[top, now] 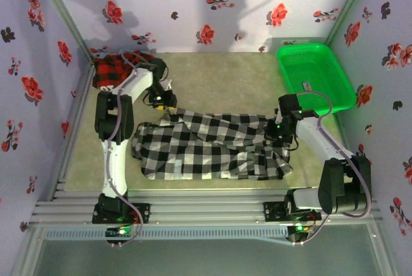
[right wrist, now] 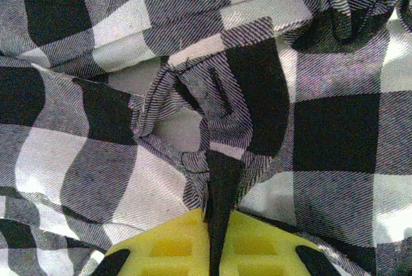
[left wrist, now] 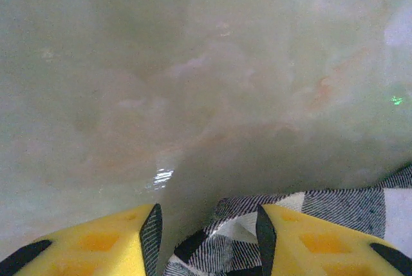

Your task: Fold and stack the long sleeve shirts

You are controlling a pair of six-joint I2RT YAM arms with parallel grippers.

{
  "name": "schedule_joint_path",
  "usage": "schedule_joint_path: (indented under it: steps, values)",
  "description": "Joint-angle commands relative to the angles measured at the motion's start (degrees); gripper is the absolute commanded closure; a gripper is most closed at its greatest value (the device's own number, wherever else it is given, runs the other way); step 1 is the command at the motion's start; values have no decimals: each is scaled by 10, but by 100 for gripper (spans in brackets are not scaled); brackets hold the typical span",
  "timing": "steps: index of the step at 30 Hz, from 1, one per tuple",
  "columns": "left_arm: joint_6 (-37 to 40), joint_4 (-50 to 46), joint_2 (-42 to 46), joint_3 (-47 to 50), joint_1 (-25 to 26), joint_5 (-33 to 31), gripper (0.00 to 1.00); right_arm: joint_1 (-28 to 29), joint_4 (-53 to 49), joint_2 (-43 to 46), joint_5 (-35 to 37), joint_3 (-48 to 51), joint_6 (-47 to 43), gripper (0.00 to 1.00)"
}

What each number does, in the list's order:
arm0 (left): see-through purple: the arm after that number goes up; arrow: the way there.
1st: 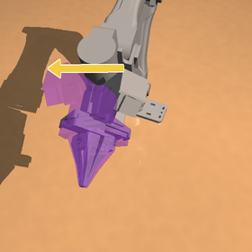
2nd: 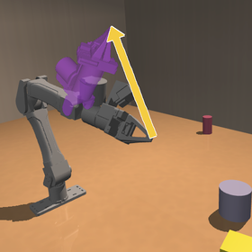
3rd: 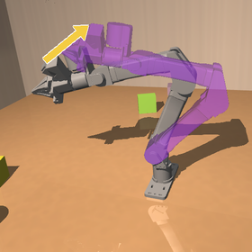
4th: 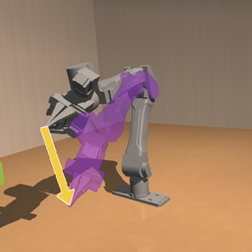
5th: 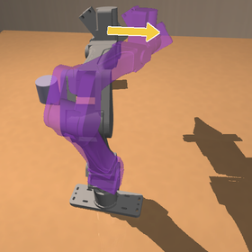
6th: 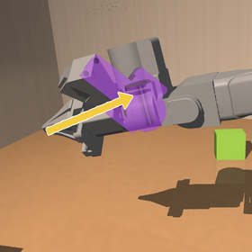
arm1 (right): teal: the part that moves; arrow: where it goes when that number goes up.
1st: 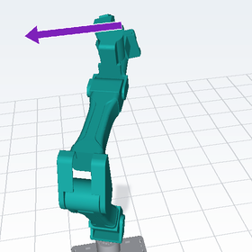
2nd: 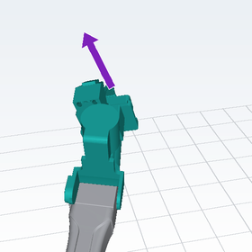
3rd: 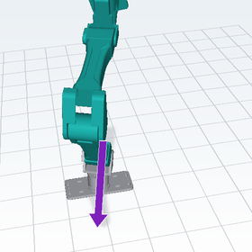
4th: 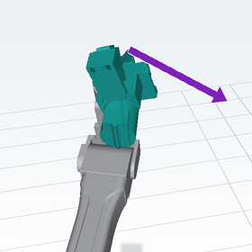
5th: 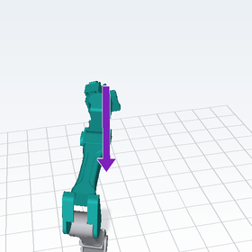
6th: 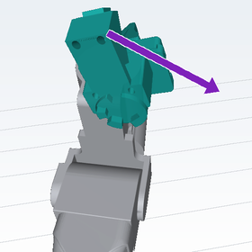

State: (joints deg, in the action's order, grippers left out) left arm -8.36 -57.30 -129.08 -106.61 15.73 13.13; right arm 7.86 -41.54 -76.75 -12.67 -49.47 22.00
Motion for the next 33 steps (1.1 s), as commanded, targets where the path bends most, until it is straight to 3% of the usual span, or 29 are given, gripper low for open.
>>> schedule_joint_path:
  steps: [1, 11, 15, 17, 21, 33]
  values:
    - [33, -25, -10, -17, -5, 18, 55, -3, -17, -9, 1, -18, -11, 90]
    - [51, 0, 16, 16, -7, 64, 51, -3, -20, -9, 4, -21, -12, 90]
    - [58, -6, 10, 23, -7, 56, 59, -4, -19, -10, 5, -23, -12, 90]
    - [57, 0, 16, 26, -6, 51, 73, -3, -20, -11, 5, -24, -12, 90]
    - [55, 24, 45, 46, -6, 52, 85, -4, -27, -9, 14, -26, -11, 91]
    - [54, 167, 215, 251, 3, 45, 86, -10, -51, 19, 32, -13, -7, 93]
